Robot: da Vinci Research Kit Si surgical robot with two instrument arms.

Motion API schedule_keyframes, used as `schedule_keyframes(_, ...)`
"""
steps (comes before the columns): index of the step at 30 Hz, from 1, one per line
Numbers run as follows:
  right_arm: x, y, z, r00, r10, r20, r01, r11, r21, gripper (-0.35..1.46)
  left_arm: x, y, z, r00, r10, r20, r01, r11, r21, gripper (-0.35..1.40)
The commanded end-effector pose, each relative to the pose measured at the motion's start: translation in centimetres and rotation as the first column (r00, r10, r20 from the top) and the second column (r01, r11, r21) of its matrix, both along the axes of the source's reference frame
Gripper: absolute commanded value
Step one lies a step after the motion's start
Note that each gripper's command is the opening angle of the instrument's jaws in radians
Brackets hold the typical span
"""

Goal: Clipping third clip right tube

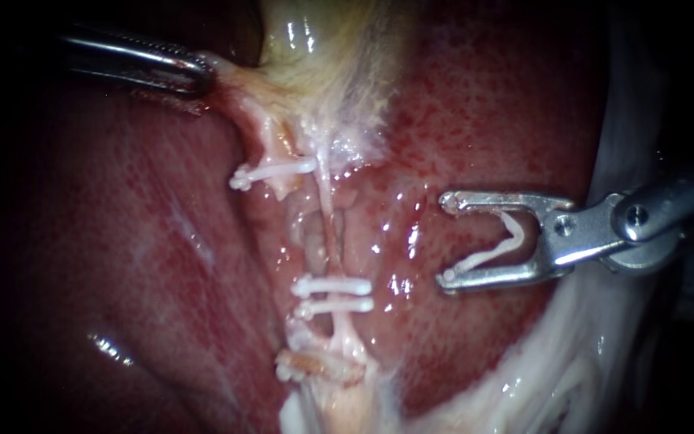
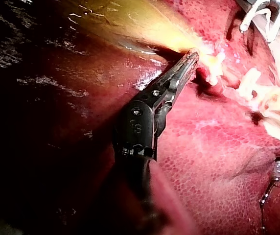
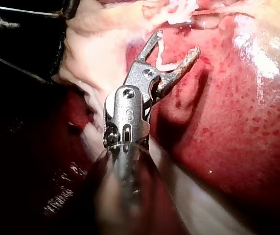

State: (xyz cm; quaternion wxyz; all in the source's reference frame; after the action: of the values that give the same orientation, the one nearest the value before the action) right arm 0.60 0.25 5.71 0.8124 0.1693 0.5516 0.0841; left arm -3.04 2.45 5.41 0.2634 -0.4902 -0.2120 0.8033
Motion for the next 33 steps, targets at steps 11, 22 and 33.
schedule_keyframes(11, 0.63, 0.03, 0.33, 0.9989, 0.045, 0.017, -0.048, 0.962, 0.267, 0.50, -0.01, 0.00, 0.01, 1.0000, 0.000, 0.000, 0.000, 1.000, -0.002, -0.35)
schedule_keyframes(22, 1.12, 0.07, 0.85, 0.9962, 0.087, -0.008, -0.076, 0.907, 0.414, 0.49, 0.00, 0.00, 0.01, 1.0000, 0.000, 0.000, 0.000, 1.000, -0.002, -0.35)
schedule_keyframes(33, 1.35, 0.13, 0.80, 0.9698, 0.158, -0.186, -0.018, 0.806, 0.592, 0.49, -0.01, 0.00, 0.01, 1.0000, 0.000, 0.000, 0.000, 1.000, -0.002, -0.35)
